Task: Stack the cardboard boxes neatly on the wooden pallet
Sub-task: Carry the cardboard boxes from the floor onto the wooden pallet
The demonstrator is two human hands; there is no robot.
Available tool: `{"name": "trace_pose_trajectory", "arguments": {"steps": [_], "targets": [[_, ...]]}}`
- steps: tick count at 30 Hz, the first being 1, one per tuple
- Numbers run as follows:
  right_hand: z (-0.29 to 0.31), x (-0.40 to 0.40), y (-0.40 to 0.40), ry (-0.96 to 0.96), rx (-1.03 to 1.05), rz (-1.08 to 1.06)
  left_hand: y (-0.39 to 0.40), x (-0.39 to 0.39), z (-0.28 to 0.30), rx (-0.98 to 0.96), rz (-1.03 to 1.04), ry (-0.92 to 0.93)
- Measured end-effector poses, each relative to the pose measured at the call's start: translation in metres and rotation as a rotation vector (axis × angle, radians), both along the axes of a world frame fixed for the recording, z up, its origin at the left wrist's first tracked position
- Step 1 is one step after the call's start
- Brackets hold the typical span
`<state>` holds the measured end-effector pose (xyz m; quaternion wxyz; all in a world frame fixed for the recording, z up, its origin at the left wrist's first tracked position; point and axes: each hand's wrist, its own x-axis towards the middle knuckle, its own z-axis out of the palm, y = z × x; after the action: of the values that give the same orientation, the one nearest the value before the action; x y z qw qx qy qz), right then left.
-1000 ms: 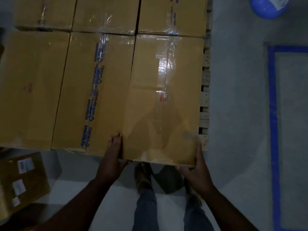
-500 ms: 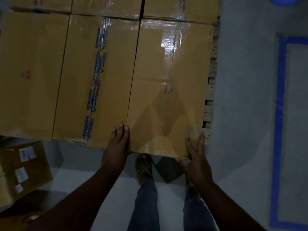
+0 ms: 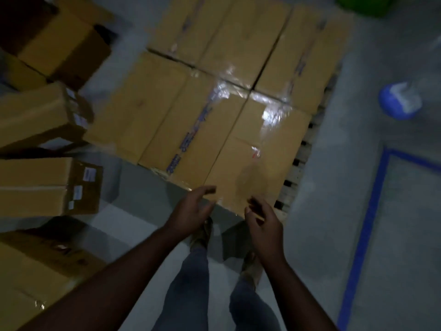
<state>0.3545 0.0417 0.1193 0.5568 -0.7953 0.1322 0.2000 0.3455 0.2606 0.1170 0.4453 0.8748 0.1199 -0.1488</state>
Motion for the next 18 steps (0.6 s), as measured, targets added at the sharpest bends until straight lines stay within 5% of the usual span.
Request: {"name": "trace_pose_trajectory", "arguments": {"steps": [8,18], "targets": [[0.172,-0.074,0.026,0.014,0.143,0.256,0.011,-0.167,0.156,-0.144,0.514,-0.064],[0.218,-0.190,0.147,-0.088,0.137,0.622,0.068,-0.312,0.204,-0.277,0.832,-0.199]]}}
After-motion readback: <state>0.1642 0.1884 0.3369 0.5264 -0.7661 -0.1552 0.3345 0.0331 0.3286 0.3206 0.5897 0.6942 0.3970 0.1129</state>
